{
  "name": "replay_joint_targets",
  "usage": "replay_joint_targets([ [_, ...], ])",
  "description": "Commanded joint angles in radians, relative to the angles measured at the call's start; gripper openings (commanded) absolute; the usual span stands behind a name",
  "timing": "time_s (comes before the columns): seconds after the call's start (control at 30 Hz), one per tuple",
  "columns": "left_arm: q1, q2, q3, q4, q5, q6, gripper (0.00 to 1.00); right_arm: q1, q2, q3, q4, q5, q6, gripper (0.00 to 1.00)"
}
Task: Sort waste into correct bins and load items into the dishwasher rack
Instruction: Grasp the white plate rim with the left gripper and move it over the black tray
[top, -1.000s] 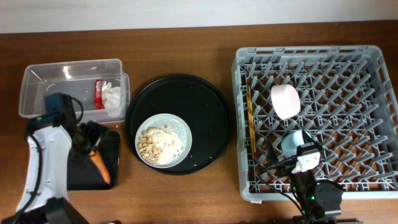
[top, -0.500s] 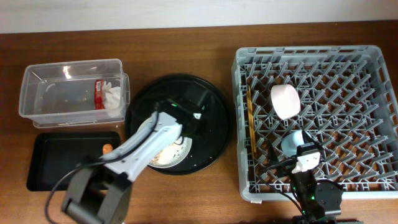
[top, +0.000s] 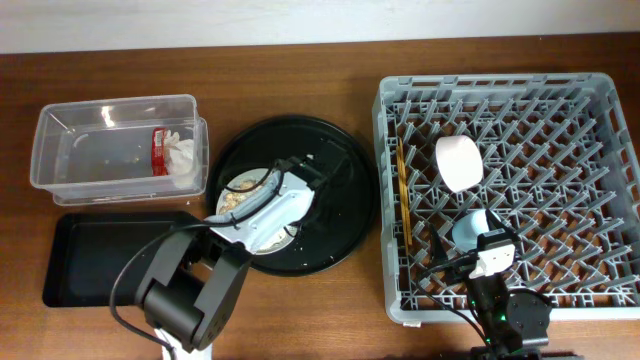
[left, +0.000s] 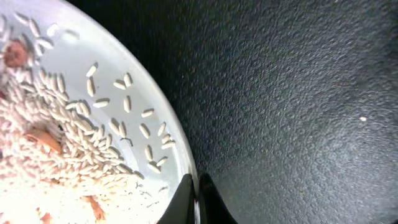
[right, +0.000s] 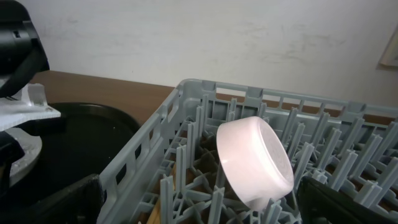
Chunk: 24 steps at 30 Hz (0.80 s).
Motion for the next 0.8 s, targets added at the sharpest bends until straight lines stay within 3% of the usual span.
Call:
replay_joint_targets([
  [0.0,-0.003,0.028,0.126,-0.127,-0.006,-0.034,0.01,-0.006,-0.006,-0.008,-0.001,-0.010,-0.006,0.98],
  [0.2,0.000,-0.068,0.242,-0.333,-0.116,-0.222,0.01,-0.006,-0.006,-0.008,0.000,-0.010,-0.006,0.98],
  [0.37,0.026,-0.217,0.242,-0.441,-0.130,-0.263,0.01,-0.006,-0.006,-0.008,-0.001,-0.010,-0.006,0.98],
  [0.57,0.229,-0.301,0.241,-0.582,-0.031,-0.256,0.00,-0.006,-0.006,-0.008,-0.001,-0.010,-0.006,0.98],
  [0.77,0.464,-0.378,0.225,-0.560,0.163,-0.095,0.00,-0.006,-0.006,-0.008,-0.001,-0.010,-0.006,0.98],
])
